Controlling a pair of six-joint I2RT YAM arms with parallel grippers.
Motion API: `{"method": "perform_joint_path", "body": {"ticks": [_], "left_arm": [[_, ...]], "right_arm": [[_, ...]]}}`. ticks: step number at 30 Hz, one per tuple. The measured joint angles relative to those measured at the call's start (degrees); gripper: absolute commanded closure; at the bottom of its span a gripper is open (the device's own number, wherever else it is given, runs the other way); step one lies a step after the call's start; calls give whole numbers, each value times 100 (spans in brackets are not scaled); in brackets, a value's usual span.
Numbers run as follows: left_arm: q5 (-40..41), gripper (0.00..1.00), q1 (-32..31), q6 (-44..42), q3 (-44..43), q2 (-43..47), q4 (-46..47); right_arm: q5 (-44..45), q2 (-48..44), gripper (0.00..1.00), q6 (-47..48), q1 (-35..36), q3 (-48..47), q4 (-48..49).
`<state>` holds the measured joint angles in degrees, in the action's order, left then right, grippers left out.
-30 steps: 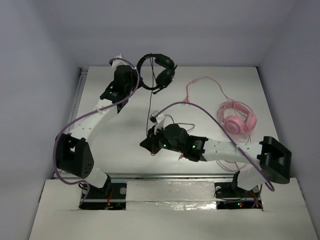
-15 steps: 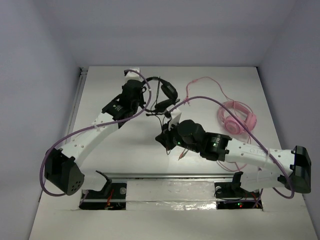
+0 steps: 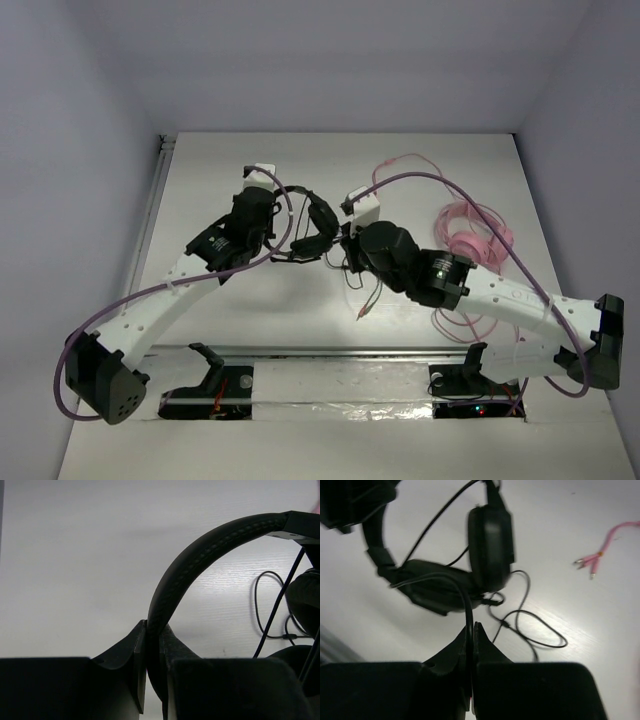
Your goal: Wrap the headphones
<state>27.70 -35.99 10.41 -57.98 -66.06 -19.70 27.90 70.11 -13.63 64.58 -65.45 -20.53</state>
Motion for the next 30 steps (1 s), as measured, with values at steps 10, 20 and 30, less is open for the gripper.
{"method": "perform_joint_path", "body": {"ticks": [10, 20, 30], "left_arm": [[-728, 100, -120, -208, 146, 109, 48], [-1971, 100, -129, -415, 146, 103, 190], [-2973, 100, -22, -289, -181, 247, 120]], "right_arm": [[905, 326, 100, 769, -835, -236, 378], [402, 1137, 91, 953, -1646, -186, 1139], [-1320, 389, 86, 531, -2337, 977, 2398]]}}
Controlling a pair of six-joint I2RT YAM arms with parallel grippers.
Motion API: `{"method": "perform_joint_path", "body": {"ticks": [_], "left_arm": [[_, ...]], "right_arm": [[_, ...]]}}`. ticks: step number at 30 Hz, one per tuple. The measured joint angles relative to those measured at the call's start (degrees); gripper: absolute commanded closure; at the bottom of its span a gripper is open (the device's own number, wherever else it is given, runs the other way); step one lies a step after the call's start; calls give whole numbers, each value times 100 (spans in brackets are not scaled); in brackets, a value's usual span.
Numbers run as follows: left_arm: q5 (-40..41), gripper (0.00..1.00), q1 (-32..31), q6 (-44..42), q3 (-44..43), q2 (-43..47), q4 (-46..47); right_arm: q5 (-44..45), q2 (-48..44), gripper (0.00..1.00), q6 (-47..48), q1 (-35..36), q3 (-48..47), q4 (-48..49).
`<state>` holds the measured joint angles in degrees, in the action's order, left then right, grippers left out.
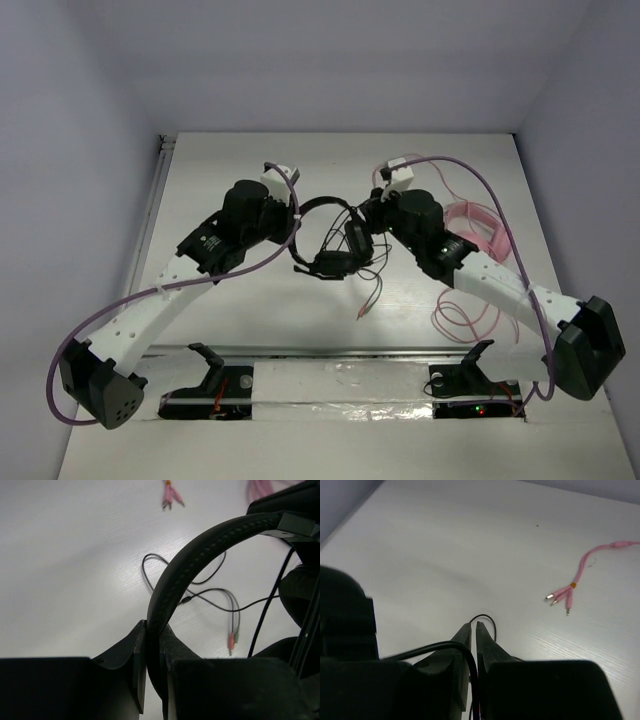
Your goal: Wrap the headphones
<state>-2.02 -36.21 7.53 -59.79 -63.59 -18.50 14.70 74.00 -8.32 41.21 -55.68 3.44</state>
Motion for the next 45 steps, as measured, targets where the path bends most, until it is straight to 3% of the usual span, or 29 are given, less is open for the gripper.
{"method": "perform_joint_path", "body": {"ticks": [9, 18, 24, 34, 39, 43, 45], "left_arm": [[-866, 100, 164, 256, -719, 74, -2], [-1668, 100, 426, 802, -1298, -13, 155], [-1845, 100, 487, 1266, -2282, -323, 372], [-2039, 100, 619, 1707, -3130, -874, 463], [-2002, 100, 811, 1902, -3609, -1029, 417], [-2000, 100, 918, 2177, -3759, -1038, 557], [-2006, 100, 973, 2334, -3762, -1049, 673]], "right_arm": [[-1998, -837, 81, -929, -612, 1443, 1862], [-3165, -129, 77, -1847, -697, 2006, 3493], [-3401, 402, 73, -2166, -702, 2140, 4131], [-3440, 1364, 71, -2323, -702, 2135, 4789], [-3517, 1751, 64, -2437, -702, 2135, 5086], [-3654, 1996, 64, -2518, -702, 2133, 5243], [-3727, 2070, 69, -2577, -702, 2133, 5287]]}}
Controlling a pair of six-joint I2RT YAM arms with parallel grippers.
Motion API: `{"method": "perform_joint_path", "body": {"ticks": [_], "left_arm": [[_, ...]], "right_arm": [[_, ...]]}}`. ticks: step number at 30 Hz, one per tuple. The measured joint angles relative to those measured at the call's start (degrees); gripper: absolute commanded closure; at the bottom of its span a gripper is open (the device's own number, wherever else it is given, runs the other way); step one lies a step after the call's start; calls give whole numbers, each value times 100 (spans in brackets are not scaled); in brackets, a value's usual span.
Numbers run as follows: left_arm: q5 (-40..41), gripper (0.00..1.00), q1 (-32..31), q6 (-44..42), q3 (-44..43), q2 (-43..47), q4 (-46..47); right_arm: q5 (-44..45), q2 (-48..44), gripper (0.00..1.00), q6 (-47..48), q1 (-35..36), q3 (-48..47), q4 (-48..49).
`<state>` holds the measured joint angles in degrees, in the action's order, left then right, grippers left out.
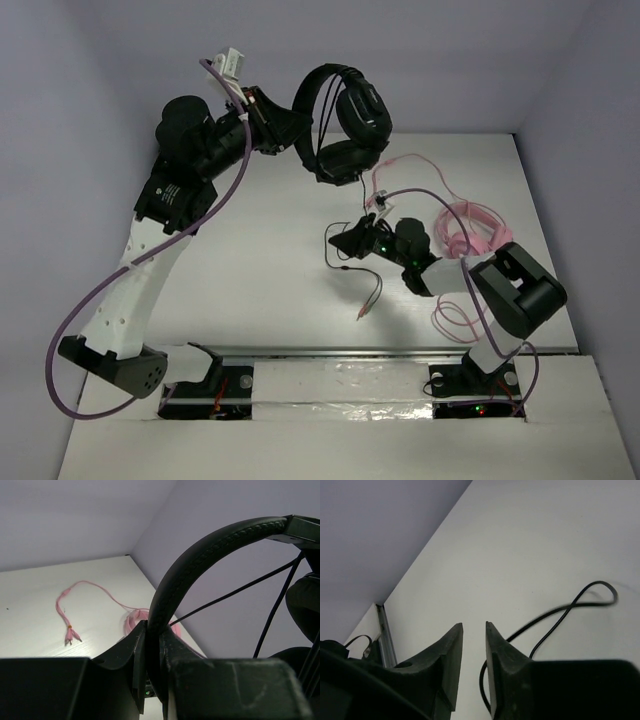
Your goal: Wrap the headphones
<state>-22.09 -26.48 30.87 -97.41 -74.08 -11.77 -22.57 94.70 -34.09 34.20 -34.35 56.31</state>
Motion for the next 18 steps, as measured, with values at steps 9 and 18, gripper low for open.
{"method": "perform_joint_path", "body": {"ticks": [9, 18], "left_arm": [[216, 100, 280, 564, 214, -66, 490], [1982, 100, 409, 472, 518, -402, 667]], "right_arm": [[111, 50, 100, -155, 494, -17, -72], [1014, -306, 100, -9, 2129, -564, -2059]]}}
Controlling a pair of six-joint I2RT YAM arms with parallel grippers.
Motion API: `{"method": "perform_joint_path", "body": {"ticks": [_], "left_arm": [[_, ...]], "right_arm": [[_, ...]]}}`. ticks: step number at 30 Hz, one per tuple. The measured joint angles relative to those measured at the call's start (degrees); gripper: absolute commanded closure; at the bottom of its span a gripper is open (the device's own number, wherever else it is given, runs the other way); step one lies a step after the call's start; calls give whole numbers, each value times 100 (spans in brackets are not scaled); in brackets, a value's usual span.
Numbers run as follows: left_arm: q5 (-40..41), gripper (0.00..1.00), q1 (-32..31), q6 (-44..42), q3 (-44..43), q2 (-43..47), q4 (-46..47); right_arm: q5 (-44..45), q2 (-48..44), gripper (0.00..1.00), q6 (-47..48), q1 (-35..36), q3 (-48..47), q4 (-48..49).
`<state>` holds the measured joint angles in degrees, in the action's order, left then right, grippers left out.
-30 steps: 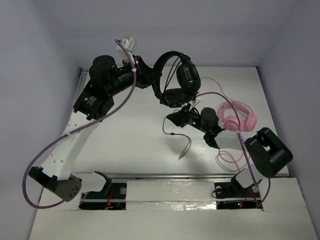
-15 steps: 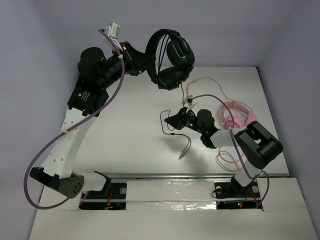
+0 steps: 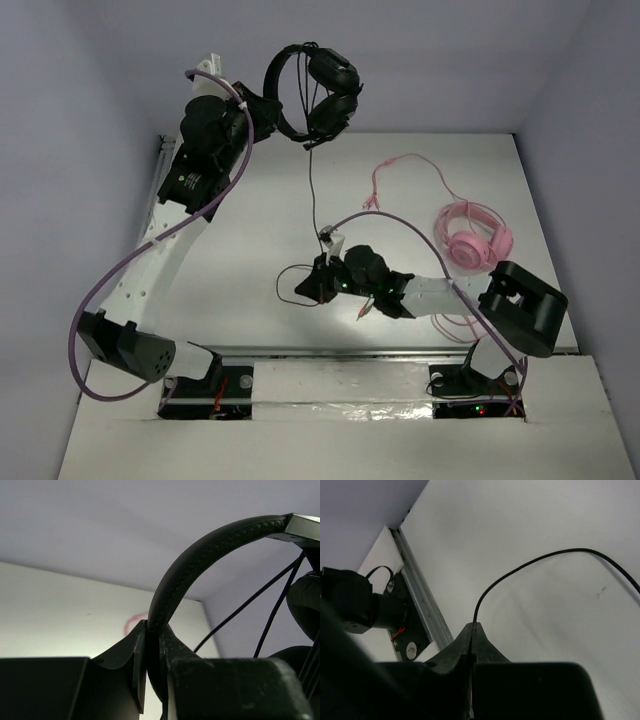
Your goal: Wrap the headphones
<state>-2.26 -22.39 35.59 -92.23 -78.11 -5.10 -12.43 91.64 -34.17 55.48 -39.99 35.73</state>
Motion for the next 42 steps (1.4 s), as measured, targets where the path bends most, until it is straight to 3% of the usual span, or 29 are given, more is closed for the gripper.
{"method": "perform_joint_path", "body": {"ticks": [6, 10, 20, 33, 42], "left_arm": [[1119, 100, 2, -302, 758, -173, -11], [1425, 100, -11, -306, 1320, -262, 13], [2527, 100, -363, -861, 1764, -584, 85], [3261, 100, -1110, -1982, 2072, -538, -339], [2870, 100, -1384, -2433, 2564, -315, -1051]], "right_arm": [[612, -308, 100, 101, 717, -597, -1434], [739, -348, 100, 166, 940, -1115, -2079], [1005, -874, 100, 448, 1519, -2146, -3628], [2555, -2162, 100, 1119, 1532, -2710, -5318], [3088, -2343, 100, 1853, 885, -2824, -6026]]}}
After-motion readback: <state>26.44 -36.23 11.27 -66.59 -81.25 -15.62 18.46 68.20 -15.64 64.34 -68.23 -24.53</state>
